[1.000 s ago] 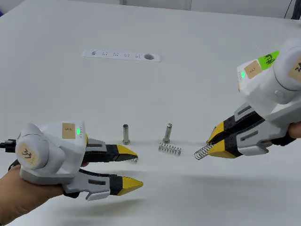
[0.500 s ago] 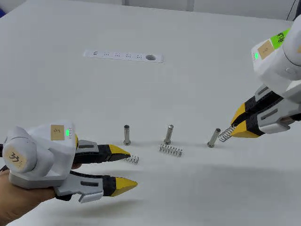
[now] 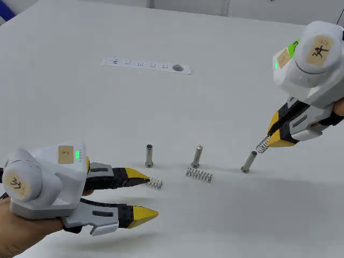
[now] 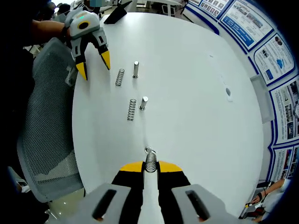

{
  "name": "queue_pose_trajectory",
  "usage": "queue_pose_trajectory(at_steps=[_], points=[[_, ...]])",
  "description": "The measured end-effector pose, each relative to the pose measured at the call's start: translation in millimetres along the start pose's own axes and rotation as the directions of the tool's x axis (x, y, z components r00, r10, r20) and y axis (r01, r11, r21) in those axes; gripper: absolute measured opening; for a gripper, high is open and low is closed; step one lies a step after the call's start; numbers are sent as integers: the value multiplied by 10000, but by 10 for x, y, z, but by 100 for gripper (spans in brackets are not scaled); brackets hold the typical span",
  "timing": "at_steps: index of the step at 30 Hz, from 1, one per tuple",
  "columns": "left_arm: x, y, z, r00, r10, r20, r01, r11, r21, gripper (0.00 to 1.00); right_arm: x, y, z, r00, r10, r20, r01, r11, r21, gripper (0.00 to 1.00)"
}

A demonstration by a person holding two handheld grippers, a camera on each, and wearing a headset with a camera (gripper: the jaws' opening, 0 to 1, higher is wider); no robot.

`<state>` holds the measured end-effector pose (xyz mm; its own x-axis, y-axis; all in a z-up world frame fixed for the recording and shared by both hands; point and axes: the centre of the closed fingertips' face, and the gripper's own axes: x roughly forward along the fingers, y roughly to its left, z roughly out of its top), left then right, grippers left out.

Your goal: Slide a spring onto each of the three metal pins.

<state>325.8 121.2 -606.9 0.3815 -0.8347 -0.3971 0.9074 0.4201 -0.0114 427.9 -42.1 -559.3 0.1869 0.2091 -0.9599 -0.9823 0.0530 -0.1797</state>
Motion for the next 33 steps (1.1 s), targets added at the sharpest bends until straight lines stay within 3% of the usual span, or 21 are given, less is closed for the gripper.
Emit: queue_pose_trajectory(at_steps=[33], points=[[-187, 188, -24, 9936, 1093, 270, -1069, 9912, -783, 60, 167, -69, -36, 9982, 388, -454, -391, 9992, -64, 11]])
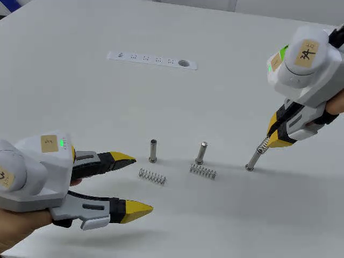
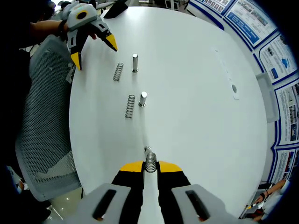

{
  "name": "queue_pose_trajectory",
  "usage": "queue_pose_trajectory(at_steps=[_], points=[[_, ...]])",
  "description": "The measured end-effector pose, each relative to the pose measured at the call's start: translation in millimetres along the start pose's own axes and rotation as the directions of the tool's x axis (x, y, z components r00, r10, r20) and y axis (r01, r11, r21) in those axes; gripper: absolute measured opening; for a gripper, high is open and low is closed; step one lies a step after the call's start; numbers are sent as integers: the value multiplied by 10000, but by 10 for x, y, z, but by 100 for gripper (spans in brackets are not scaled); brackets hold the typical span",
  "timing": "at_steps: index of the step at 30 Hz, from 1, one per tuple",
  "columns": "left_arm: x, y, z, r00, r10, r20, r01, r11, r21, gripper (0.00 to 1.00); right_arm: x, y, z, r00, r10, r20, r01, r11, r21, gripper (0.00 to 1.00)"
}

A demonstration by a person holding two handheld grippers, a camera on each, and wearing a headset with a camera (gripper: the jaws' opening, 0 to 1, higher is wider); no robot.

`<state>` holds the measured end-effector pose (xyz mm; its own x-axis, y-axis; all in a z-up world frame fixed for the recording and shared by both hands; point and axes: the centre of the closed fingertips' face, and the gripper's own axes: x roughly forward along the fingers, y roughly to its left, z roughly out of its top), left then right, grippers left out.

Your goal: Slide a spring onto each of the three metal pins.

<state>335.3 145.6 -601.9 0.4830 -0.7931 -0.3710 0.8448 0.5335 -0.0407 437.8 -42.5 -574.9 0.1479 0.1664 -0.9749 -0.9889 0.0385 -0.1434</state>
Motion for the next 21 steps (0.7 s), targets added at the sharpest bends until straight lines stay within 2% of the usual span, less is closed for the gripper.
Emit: queue_pose_trajectory(at_steps=[8, 15, 21], points=[[-19, 37, 16, 9997, 210, 79, -208, 9996, -166, 66, 39, 3, 2, 10000, 44, -84, -45, 10000, -65, 11], [-38, 77, 13, 9990, 435, 108, -430, 9983, -384, 76, 91, 27, 2, 9997, 190, -152, -191, 9998, -60, 11], [-49, 103, 31, 9985, 517, 153, -510, 9977, -440, 77, 136, 31, 0, 9992, 303, -250, -305, 9995, -85, 11]])
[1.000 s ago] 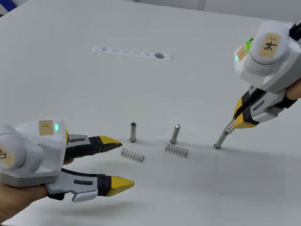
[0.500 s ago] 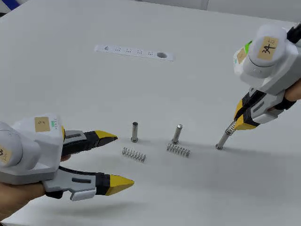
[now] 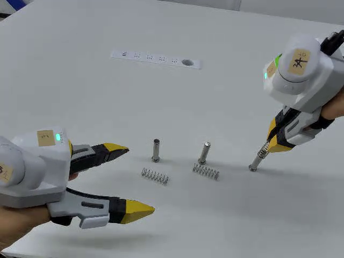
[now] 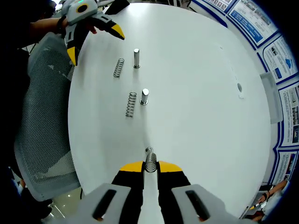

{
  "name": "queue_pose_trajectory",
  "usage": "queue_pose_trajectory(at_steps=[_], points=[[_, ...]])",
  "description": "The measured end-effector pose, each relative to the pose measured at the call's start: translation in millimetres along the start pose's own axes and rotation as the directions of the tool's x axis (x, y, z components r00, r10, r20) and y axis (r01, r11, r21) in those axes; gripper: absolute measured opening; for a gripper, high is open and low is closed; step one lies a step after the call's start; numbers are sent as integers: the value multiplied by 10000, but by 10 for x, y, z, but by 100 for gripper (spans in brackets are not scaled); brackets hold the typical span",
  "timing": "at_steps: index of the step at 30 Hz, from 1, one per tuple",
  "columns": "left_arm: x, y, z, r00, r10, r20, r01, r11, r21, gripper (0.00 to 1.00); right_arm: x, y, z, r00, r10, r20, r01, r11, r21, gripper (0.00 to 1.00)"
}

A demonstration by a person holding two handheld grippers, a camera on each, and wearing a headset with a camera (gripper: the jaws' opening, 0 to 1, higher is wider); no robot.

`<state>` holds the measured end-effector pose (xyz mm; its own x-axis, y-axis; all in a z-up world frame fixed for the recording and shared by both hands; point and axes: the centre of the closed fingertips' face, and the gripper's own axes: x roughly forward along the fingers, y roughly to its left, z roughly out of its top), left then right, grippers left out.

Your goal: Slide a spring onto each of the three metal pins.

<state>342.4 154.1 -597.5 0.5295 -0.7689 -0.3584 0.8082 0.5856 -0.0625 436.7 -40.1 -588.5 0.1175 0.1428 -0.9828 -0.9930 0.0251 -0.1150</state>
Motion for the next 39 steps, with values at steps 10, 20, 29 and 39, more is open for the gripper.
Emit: queue_pose_trajectory(at_steps=[10, 20, 29, 39], points=[[-8, -4, -12, 10000, 33, -46, -33, 10000, -26, 77, 104, 4, -1, 9996, 244, -128, -244, 9997, 1, 11], [-33, 13, -20, 9999, 121, -51, -121, 9999, -56, 77, 211, 37, 13, 9989, 443, -136, -442, 9990, 62, 11], [-29, 0, -34, 9999, 115, -52, -115, 9999, -77, 77, 352, 87, -18, 9980, 575, -269, -572, 9983, 136, 11], [-30, 27, -12, 9999, 131, -4, -131, 9999, -75, 77, 414, 95, -44, 9975, 632, -312, -623, 9977, 272, 11]])
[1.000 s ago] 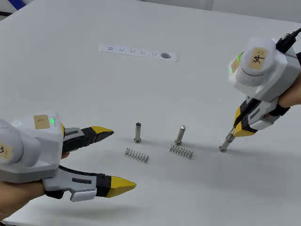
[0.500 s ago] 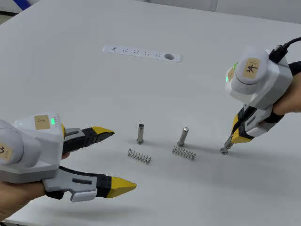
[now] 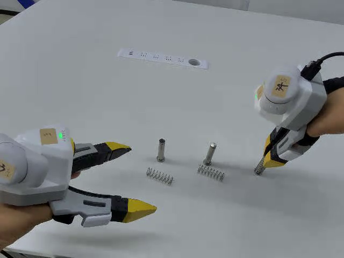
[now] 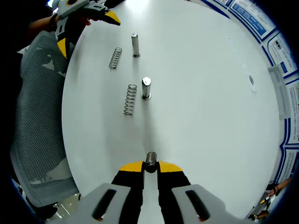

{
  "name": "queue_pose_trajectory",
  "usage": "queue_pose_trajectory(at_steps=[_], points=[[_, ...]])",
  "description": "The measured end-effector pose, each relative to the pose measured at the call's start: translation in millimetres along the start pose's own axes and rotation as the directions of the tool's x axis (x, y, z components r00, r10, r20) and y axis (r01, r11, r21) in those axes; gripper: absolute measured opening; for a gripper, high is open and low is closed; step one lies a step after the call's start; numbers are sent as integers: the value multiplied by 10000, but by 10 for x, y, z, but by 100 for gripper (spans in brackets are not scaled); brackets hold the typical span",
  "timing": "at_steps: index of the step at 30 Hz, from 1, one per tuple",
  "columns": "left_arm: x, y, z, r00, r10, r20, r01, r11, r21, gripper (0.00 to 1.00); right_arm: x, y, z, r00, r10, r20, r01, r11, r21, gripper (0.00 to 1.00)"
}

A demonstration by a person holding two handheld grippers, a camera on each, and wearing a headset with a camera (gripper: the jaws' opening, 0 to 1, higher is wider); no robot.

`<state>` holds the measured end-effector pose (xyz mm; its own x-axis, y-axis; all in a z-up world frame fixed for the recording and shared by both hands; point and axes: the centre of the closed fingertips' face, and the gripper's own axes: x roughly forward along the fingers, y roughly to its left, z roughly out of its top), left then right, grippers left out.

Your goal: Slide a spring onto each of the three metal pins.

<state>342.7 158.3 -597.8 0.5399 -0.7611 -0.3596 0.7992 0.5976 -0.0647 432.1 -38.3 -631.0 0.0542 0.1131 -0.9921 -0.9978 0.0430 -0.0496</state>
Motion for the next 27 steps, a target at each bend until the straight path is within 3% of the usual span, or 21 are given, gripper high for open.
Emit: queue_pose_trajectory(at_steps=[11, 17, 22, 27], points=[[6, -18, -15, 10000, -38, -7, 38, 10000, -6, 77, -3, 13, 19, 9997, 27, 229, -28, 10000, 69, 13], [13, -15, -7, 10000, -66, 3, 66, 10000, 3, 77, -134, 25, 101, 9981, -268, 556, 272, 9996, -79, 18], [28, -17, 6, 9999, -117, 18, 117, 9999, 27, 77, -295, 29, 260, 9923, -695, 1030, 726, 9970, -267, 19], [48, -30, 15, 9998, -180, 32, 180, 9998, 48, 76, -283, 157, 493, 9825, -432, 1810, 464, 9988, -136, 18]])
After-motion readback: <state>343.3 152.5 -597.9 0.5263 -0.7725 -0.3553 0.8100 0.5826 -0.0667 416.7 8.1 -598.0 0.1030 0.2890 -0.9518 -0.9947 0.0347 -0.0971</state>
